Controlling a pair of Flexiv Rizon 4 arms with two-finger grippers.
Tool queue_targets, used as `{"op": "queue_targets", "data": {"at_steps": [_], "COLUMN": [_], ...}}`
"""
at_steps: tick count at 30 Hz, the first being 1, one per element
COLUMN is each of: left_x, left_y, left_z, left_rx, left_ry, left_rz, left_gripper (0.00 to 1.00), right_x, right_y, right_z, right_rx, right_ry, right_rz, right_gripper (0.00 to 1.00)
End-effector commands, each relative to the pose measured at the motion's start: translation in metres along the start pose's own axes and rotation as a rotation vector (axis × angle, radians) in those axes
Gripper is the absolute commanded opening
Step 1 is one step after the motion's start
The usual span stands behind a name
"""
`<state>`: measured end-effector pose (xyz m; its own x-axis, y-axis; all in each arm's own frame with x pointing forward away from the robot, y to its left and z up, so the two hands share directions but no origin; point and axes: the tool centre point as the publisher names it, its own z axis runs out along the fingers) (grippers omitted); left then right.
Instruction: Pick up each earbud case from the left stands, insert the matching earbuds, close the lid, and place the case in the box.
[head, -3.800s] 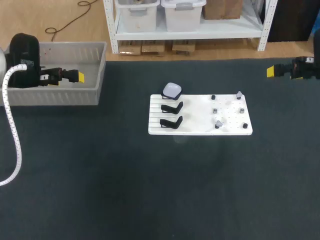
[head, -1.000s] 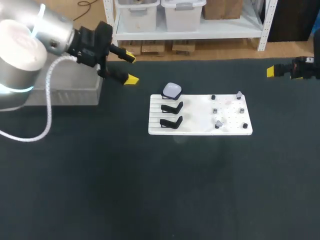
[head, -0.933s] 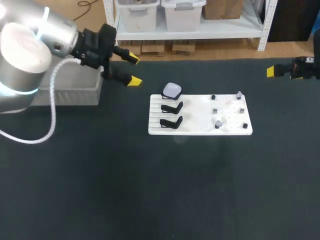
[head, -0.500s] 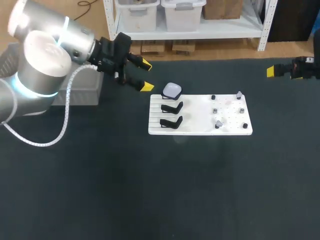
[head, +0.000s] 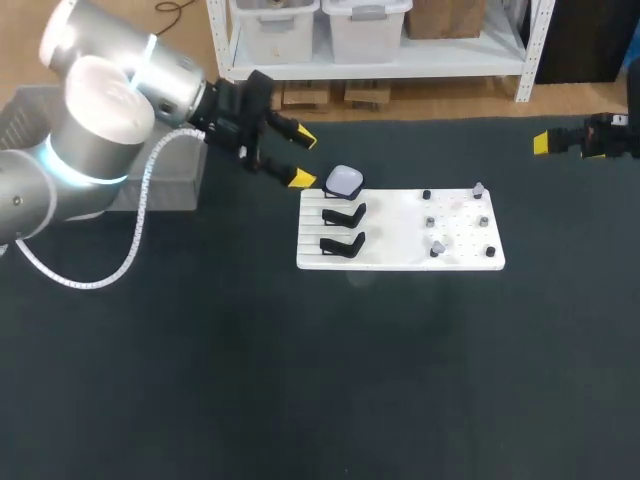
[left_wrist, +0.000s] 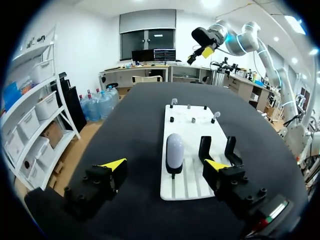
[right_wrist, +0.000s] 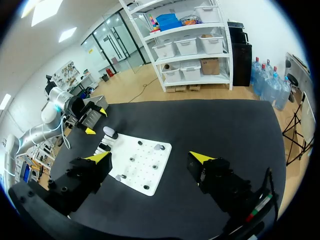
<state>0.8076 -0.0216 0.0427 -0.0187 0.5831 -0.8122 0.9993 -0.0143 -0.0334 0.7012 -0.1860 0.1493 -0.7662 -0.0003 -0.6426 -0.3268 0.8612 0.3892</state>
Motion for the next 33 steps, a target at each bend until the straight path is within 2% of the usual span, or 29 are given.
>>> {"op": "queue_targets", "data": {"at_steps": [1,15,19,29,33], "left_x": [0.002,0.001,0.003,0.003,0.002], "left_y": [0.005,-0.001,-0.002,-0.008,-0.012], "left_z": [0.013,0.029,0.031,0.036,0.039], "left_rx": [0.006,0.005,-0.002,-0.002,-0.011], "left_ry": [0.004,-0.032,-0.04,-0.059,-0.057], "left_rz": [-0.008,-0.027,-0.035,-0.043,-0.033], "left_gripper": [1.0,1.0,0.91,0.87,0.8], "right_x": [0.0,0.0,0.0,0.0,0.0], "right_y": [0.0,0.0,0.0,0.0,0.0], "right_z": [0.0,0.0,0.0,0.0,0.0], "right_rx": [0.001,0.001,0.001,0.001,0.001], "right_ry": [0.0,0.0,0.0,0.0,0.0], "right_rz": [0.0,0.0,0.0,0.0,0.0], "right_gripper": [1.0,1.0,1.0,1.0,1.0]}}
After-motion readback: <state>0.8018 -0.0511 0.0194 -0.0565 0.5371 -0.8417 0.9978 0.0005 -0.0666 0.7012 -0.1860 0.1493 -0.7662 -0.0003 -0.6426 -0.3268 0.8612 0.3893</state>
